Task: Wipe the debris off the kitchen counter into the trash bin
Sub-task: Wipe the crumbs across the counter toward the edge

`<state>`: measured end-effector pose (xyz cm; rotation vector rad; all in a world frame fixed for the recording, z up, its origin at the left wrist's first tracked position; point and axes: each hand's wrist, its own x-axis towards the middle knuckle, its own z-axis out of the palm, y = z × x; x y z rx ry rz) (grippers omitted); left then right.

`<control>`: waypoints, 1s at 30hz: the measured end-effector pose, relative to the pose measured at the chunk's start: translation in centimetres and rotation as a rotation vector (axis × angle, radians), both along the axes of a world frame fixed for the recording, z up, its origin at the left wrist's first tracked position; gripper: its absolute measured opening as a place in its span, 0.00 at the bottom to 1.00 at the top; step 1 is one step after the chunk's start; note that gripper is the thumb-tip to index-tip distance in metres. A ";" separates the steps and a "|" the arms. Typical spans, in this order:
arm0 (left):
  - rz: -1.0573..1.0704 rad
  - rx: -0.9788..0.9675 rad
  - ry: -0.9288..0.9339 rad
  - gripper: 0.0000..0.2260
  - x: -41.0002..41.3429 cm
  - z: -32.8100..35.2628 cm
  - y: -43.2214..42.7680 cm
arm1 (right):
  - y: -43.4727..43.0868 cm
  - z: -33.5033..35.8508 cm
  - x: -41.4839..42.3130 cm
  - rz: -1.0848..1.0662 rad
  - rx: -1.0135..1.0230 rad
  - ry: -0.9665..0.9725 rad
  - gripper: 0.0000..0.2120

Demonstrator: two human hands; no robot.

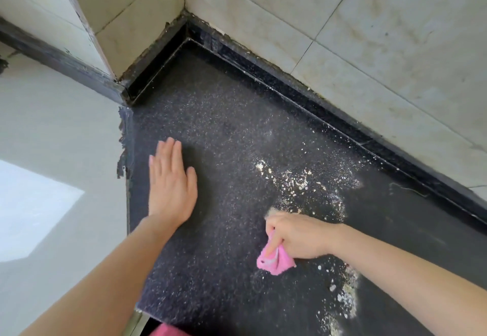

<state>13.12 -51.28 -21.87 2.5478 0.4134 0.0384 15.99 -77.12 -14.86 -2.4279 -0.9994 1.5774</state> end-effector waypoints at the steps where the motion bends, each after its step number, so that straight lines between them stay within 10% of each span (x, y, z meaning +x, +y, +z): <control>1: -0.026 0.000 -0.001 0.25 0.0 -0.2 -1.5 | -0.1 0.9 1.1 -0.065 0.039 0.036 0.23; 11: 0.016 0.150 0.054 0.25 0.4 -2.0 -5.2 | 9.2 -2.7 19.6 -0.523 0.432 -0.344 0.20; 15: 0.031 0.158 0.037 0.25 0.6 -2.1 -5.2 | 9.0 -5.2 19.9 -0.349 0.311 -0.357 0.20; 25: 0.045 0.171 0.067 0.25 0.7 -1.5 -5.5 | -1.1 1.4 11.0 -0.072 0.023 0.080 0.24; 30: 0.047 0.168 0.077 0.25 0.6 -1.4 -5.6 | 3.9 0.8 18.2 -0.343 0.335 -0.357 0.23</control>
